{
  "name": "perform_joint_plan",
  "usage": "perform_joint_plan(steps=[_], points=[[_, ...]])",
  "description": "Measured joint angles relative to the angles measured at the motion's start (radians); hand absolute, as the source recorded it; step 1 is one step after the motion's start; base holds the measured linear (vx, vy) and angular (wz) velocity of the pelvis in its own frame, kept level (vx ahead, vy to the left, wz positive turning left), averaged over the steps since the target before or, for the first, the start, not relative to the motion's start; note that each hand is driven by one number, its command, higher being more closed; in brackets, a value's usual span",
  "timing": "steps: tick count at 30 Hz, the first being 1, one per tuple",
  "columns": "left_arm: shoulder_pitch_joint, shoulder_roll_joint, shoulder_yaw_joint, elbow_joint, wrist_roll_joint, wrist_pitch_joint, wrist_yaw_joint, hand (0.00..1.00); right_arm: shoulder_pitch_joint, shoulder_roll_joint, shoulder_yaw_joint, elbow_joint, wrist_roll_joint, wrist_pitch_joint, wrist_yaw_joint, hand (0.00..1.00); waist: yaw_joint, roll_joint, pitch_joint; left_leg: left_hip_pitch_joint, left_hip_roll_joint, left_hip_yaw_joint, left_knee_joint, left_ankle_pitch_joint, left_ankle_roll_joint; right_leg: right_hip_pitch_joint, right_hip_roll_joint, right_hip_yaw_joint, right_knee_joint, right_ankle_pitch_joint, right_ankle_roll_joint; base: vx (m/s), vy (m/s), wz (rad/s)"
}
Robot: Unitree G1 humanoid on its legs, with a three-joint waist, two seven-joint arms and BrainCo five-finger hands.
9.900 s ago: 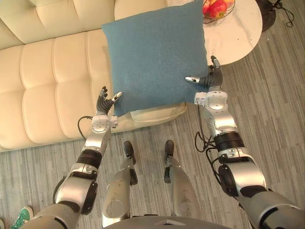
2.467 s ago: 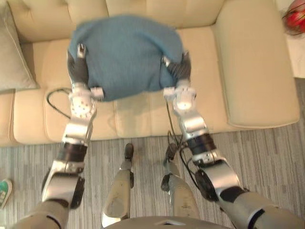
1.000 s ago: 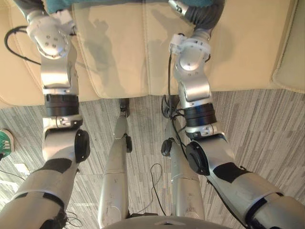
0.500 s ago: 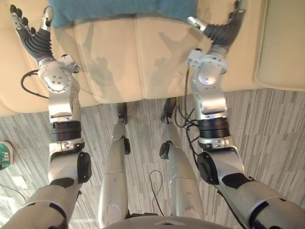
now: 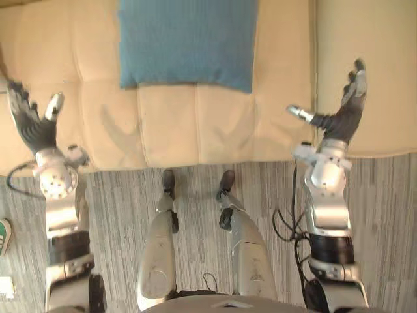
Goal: Pick up cushions and gather them together orderly.
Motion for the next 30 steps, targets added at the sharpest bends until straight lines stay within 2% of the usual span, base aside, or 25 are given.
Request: perform_joint_plan(steps=[3, 5, 7, 9, 11, 12, 16, 20, 22, 26, 30], points=[[0.133, -0.092, -0.005, 0.101, -0.007, 0.005, -0.063, 0.0, 0.118, 0.064, 0.001, 0.071, 0.018, -0.012, 0.078, 0.0, -0.004, -0.001, -0.019, 0.102, -0.004, -0.002, 0.002, -0.027, 0.003, 0.102, -0.008, -0.013, 0.015, -0.034, 0.011, 0.12, -0.004, 0.07], [0.199, -0.141, -0.018, 0.201, -0.006, 0.015, -0.095, 0.0, 0.188, 0.101, 0.002, 0.157, 0.02, -0.018, 0.118, 0.0, -0.005, -0.004, -0.081, 0.146, -0.004, -0.001, 0.003, -0.045, 0.006, 0.146, -0.008, -0.016, 0.012, -0.048, 0.017, 0.11, 0.009, 0.01], [0.293, -0.2, -0.068, 0.353, 0.004, 0.022, -0.132, 0.0, 0.292, 0.148, 0.001, 0.287, 0.02, -0.024, 0.16, 0.0, -0.01, -0.003, -0.17, 0.216, -0.003, 0.006, 0.002, -0.066, 0.011, 0.226, -0.003, -0.015, -0.012, -0.058, 0.026, 0.14, 0.028, -0.04], [0.327, -0.226, -0.086, 0.434, 0.015, 0.027, -0.146, 0.0, 0.33, 0.17, 0.0, 0.37, 0.019, -0.023, 0.182, 0.0, -0.019, -0.005, -0.205, 0.249, -0.002, 0.008, 0.001, -0.077, 0.01, 0.265, 0.002, -0.016, -0.037, -0.06, 0.028, 0.07, 0.032, -0.05], [0.342, -0.252, -0.087, 0.609, 0.054, 0.035, -0.17, 0.0, 0.367, 0.199, -0.002, 0.537, 0.016, -0.017, 0.206, 0.0, -0.028, -0.004, -0.246, 0.315, 0.002, 0.016, -0.018, -0.084, 0.007, 0.347, 0.016, -0.015, -0.099, -0.049, 0.035, 0.02, 0.036, -0.1], [0.345, -0.256, -0.087, 0.635, 0.065, 0.037, -0.17, 0.0, 0.373, 0.2, -0.003, 0.563, 0.014, -0.016, 0.211, 0.0, -0.028, -0.004, -0.253, 0.325, 0.002, 0.019, -0.022, -0.084, 0.007, 0.358, 0.018, -0.014, -0.108, -0.045, 0.036, 0.02, 0.033, -0.11], [0.345, -0.267, -0.07, 0.86, 0.123, 0.052, -0.17, 0.0, 0.391, 0.23, -0.056, 0.846, -0.024, 0.001, 0.22, 0.0, -0.035, -0.001, -0.325, 0.397, 0.005, 0.045, -0.063, -0.085, 0.009, 0.455, 0.04, 0.009, -0.235, 0.019, 0.04, 0.01, 0.031, -0.17], [0.317, -0.261, -0.049, 0.941, 0.154, 0.051, -0.171, 0.0, 0.383, 0.231, -0.122, 1.019, -0.044, 0.022, 0.218, 0.0, -0.042, 0.005, -0.344, 0.454, -0.005, 0.058, -0.09, -0.086, 0.006, 0.536, 0.045, 0.025, -0.33, 0.071, 0.049, 0.01, 0.031, -0.13], [0.313, -0.258, -0.045, 0.957, 0.166, 0.052, -0.171, 0.0, 0.38, 0.231, -0.145, 1.045, -0.041, 0.024, 0.215, 0.0, -0.048, 0.004, -0.349, 0.471, -0.012, 0.061, -0.1, -0.087, 0.004, 0.554, 0.046, 0.035, -0.357, 0.085, 0.047, 0.0, 0.029, -0.12], [0.301, -0.253, -0.045, 0.979, 0.172, 0.053, -0.171, 0.0, 0.354, 0.227, -0.178, 1.102, -0.041, 0.023, 0.213, 0.0, -0.053, -0.002, -0.353, 0.491, -0.017, 0.061, -0.1, -0.088, 0.004, 0.572, 0.045, 0.039, -0.362, 0.089, 0.052, 0.0, 0.008, -0.02], [0.296, -0.241, -0.044, 0.988, 0.172, 0.055, -0.171, 0.0, 0.327, 0.224, -0.177, 1.147, -0.043, 0.026, 0.213, 0.0, -0.049, -0.013, -0.349, 0.526, -0.018, 0.092, -0.099, -0.099, 0.007, 0.583, 0.048, 0.086, -0.359, 0.096, 0.054, -0.02, 0.017, -0.23]])
